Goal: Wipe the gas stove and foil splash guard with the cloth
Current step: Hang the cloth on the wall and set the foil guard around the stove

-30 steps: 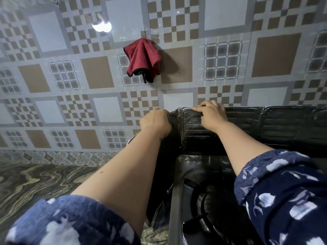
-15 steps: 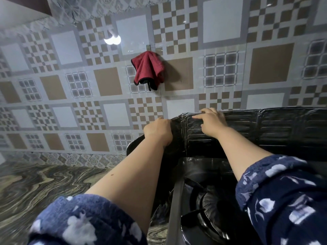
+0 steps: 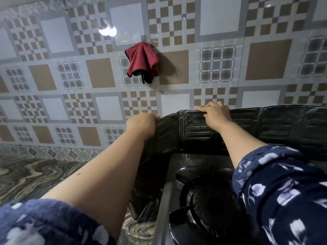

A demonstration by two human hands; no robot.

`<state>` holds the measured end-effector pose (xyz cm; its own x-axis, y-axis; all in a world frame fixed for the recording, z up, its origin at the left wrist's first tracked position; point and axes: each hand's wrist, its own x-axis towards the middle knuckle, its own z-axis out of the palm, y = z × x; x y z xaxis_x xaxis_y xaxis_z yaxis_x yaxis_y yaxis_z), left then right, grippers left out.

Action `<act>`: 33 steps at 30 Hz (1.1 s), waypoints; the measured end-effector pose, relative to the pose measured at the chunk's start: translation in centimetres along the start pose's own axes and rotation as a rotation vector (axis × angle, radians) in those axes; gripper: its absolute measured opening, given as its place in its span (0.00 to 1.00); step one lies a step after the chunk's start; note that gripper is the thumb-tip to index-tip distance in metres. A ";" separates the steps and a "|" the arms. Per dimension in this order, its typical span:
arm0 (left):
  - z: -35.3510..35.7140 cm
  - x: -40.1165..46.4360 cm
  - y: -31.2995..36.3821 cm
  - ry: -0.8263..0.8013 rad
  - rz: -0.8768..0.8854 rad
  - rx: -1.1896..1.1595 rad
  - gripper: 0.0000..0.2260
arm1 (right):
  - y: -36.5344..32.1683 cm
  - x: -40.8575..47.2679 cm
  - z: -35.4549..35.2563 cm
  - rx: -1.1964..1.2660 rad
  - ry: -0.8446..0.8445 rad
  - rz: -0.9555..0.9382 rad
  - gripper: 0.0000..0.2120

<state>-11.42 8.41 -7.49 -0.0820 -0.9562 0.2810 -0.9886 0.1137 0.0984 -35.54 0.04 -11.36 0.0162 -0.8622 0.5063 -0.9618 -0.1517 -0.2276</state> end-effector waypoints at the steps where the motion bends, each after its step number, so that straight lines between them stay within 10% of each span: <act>1: 0.1 0.2 -0.2 0.007 0.001 -0.006 0.23 | 0.4 0.3 0.1 0.046 0.005 0.006 0.24; 17: -2.4 0.4 0.2 -0.353 -0.034 -0.394 0.23 | -4.0 0.3 0.4 0.281 0.011 0.066 0.23; 33: -1.5 -0.9 -1.1 -0.317 -0.036 -0.748 0.22 | -5.3 1.1 0.2 0.307 -0.059 0.098 0.18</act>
<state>-10.08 9.51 -6.40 -0.1941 -0.9810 -0.0073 -0.6547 0.1240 0.7456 -30.35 -0.21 -9.81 -0.0481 -0.9053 0.4220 -0.8324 -0.1972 -0.5179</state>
